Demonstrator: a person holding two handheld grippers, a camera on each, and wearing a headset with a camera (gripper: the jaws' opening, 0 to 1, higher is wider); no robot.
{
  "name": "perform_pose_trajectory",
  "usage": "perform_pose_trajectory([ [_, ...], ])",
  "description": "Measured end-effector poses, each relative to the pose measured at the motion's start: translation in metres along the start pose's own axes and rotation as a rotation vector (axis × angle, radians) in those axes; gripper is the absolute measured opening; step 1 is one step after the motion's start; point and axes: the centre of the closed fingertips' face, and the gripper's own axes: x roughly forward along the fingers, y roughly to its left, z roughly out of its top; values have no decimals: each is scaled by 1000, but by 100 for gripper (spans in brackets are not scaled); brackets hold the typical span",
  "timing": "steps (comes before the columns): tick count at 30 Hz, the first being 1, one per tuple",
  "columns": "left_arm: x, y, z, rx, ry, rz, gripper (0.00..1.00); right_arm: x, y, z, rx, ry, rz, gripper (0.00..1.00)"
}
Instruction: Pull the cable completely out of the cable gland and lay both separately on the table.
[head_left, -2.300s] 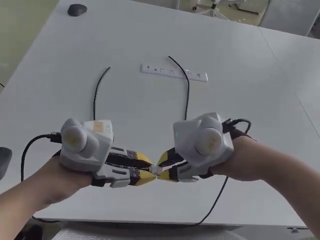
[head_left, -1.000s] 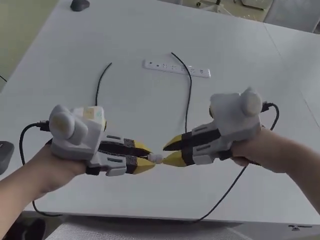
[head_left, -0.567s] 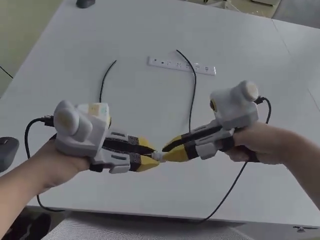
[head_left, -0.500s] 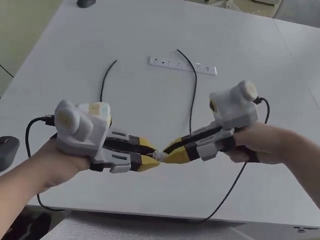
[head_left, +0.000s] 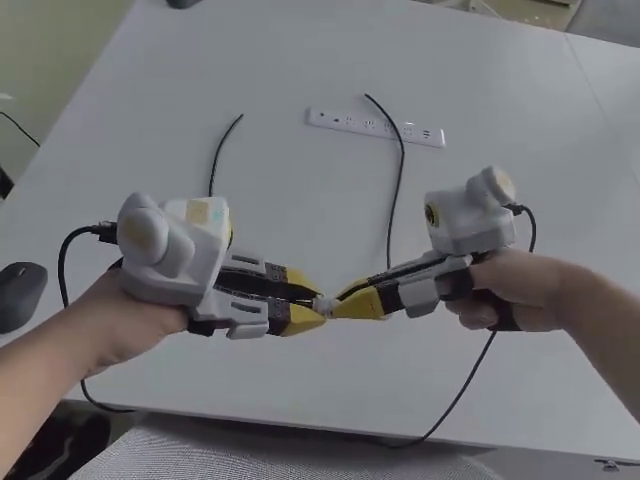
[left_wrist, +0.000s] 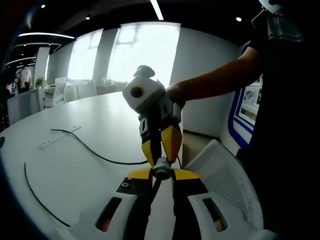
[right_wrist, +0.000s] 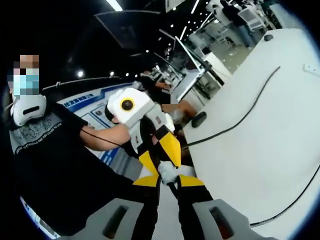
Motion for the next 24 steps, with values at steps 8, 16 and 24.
perform_pose_trajectory([
  [8, -2, 1, -4, -22, 1, -1, 15, 4, 0, 0, -172, 49, -78, 7],
  [16, -4, 1, -3, -89, -8, 0, 15, 3, -3, 2, -416, 114, -236, 7],
  [24, -9, 3, 1, -123, -24, -1, 15, 3, -4, 6, -704, 158, -419, 7],
])
